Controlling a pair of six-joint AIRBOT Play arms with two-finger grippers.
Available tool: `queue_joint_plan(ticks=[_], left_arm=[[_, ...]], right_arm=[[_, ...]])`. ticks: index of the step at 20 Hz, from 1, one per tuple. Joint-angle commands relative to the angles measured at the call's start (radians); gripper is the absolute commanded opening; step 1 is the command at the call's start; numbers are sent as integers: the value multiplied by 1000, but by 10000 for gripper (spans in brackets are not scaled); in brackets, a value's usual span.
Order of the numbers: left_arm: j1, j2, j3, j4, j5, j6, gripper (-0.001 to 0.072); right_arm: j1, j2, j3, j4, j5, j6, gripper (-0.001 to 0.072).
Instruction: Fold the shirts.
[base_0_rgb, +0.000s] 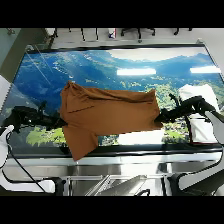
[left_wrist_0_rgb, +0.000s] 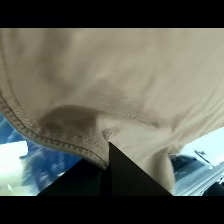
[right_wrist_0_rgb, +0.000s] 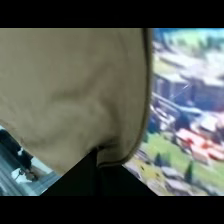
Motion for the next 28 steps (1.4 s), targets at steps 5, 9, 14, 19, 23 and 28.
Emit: queue_joint_plan(ticks=[5, 9, 14, 19, 23, 28], left_arm=[[-14, 402, 320, -166, 23, -2, 14], [-15, 646, 752, -179, -126, -2, 14], [-15, 824, 1055, -43, -329, -77, 13], [-15, 863, 976, 32, -305, -116, 14], [-15, 781, 800, 31, -207, -117, 14], [-55, 513, 548, 5, -47, -98, 14]], right_arm=[[-8, 428, 314, 160, 10, 23, 20], [-24, 750, 674, 145, 163, 29, 20], [-32, 992, 791, 71, 326, 29, 20], [-32, 1004, 790, 64, 339, 61, 20], [-21, 860, 748, 65, 188, 164, 19], [111, 614, 387, 64, 139, 148, 20]])
